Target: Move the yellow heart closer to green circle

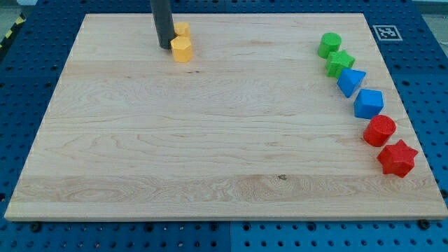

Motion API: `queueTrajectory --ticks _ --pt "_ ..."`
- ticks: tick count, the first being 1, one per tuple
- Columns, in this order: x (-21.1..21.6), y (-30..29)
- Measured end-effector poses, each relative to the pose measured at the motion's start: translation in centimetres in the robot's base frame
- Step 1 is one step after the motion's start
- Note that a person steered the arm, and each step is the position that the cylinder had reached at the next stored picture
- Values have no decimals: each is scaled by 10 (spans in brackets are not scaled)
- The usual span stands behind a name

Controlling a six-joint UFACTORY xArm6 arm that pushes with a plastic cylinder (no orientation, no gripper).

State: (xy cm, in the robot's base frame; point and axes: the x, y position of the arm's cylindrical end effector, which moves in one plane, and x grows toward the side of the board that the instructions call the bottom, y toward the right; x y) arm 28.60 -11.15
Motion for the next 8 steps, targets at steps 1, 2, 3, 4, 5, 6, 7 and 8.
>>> queueTrajectory --ticks 1,2,3,4,5,6,7,8 --pt "-1 0" --pt "-6 -5" --pt "-6 -28" --pt "-21 -47" --pt "-44 -47" --pt "-43 -40" --pt "-40 -17" --pt "-39 22"
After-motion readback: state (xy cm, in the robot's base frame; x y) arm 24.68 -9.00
